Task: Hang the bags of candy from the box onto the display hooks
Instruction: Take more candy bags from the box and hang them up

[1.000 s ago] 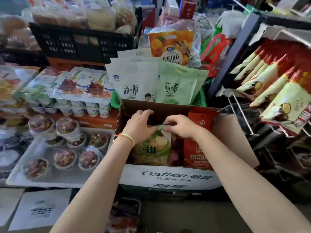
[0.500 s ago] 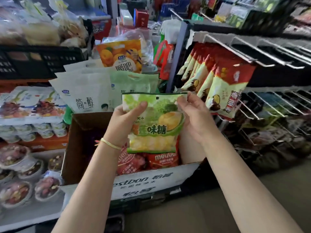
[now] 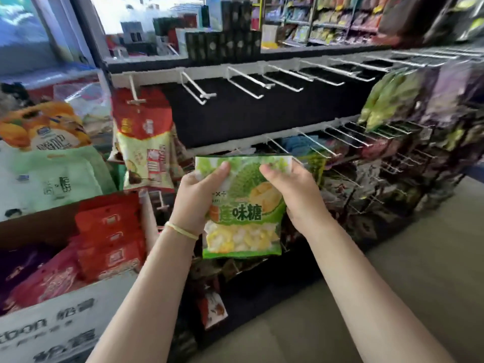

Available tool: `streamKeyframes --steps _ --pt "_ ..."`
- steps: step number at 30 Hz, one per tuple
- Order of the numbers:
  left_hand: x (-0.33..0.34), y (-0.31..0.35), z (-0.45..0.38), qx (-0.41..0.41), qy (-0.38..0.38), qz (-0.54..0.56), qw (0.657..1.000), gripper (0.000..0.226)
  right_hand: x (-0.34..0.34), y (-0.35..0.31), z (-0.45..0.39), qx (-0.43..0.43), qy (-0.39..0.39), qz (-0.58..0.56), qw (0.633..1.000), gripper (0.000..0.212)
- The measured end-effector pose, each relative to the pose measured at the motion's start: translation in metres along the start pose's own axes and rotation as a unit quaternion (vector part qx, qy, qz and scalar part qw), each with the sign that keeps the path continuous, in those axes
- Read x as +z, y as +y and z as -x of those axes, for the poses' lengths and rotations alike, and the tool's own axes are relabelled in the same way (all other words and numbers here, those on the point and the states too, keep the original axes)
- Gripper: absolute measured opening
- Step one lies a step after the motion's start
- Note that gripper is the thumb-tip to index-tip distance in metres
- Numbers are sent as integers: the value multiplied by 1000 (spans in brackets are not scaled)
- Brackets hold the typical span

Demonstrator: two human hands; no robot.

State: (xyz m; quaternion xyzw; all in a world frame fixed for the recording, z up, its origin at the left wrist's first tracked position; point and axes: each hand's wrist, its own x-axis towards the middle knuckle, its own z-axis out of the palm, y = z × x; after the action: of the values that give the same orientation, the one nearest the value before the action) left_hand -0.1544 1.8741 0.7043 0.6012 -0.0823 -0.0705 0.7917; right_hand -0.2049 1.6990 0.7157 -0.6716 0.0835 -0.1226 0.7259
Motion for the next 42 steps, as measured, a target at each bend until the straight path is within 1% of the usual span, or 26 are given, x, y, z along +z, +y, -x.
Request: streamKeyframes --steps 1,2,4,7,8,10,12,13,14,15,16,18,19,21,22,26,31,33,35,39,40,42 --pt "28 -5 -2 -4 -13 -4 1000 46 -26 -2 -3 13 11 2 1000 25" --pt "53 -11 -6 -9 -25 -10 1000 38 -51 -5 -6 19 20 5 1000 18" --pt "101 -20 -15 -22 -59 -29 998 31 -99 -7 -13 27 44 -2 999 11" --pt "164 -39 -36 -39 -114 -46 992 12 -166 -8 -27 38 78 -15 996 6" --pt "183 -45 -43 -41 -131 -45 990 11 -184 -8 -31 38 85 -16 996 10" --pt "220 -60 -60 -32 -161 -44 986 8 -219 -7 -45 38 100 -1 994 25" --pt "253 -78 -79 -23 -171 -38 984 8 -249 -2 -66 41 123 11 991 31" --pt "268 -87 -91 -20 -167 -35 985 6 -261 0 -78 41 136 15 990 43" --pt "282 -94 -103 -19 -160 -33 986 6 -273 2 -91 46 153 25 987 61" --pt "296 -102 -117 -17 -154 -32 987 6 -284 3 -106 49 169 31 984 74" --pt "310 -108 -131 -15 -151 -31 988 5 -295 3 -121 45 177 30 983 74" --pt "337 -117 -161 -13 -148 -30 988 7 -319 1 -152 38 183 27 982 57" --pt "351 -119 -177 -14 -150 -29 988 10 -329 -2 -168 37 195 31 980 52" --pt "377 -121 -209 -16 -155 -32 987 14 -350 -10 -200 39 216 43 975 55" --pt "389 -121 -224 -15 -157 -31 987 16 -360 -14 -216 39 220 45 974 53" --pt "431 -120 -277 -10 -145 -14 989 16 -395 -31 -274 3 210 48 976 26" --pt "478 -126 -324 -8 -141 1 990 16 -444 -37 -328 -12 210 10 978 21" --pt "499 -128 -338 7 -137 -3 991 11 -461 -41 -347 -11 214 -7 977 27" --pt "520 -131 -350 29 -112 -9 993 7 -478 -44 -368 -13 210 -17 977 30" --pt "553 -136 -371 66 -38 -16 997 9 -507 -49 -409 -21 147 -10 989 47" --pt "559 -138 -375 73 -25 -18 997 10 -513 -51 -418 -27 131 -6 991 53" --pt "571 -141 -381 96 2 -30 995 10 -522 -57 -431 -28 113 -1 993 79"
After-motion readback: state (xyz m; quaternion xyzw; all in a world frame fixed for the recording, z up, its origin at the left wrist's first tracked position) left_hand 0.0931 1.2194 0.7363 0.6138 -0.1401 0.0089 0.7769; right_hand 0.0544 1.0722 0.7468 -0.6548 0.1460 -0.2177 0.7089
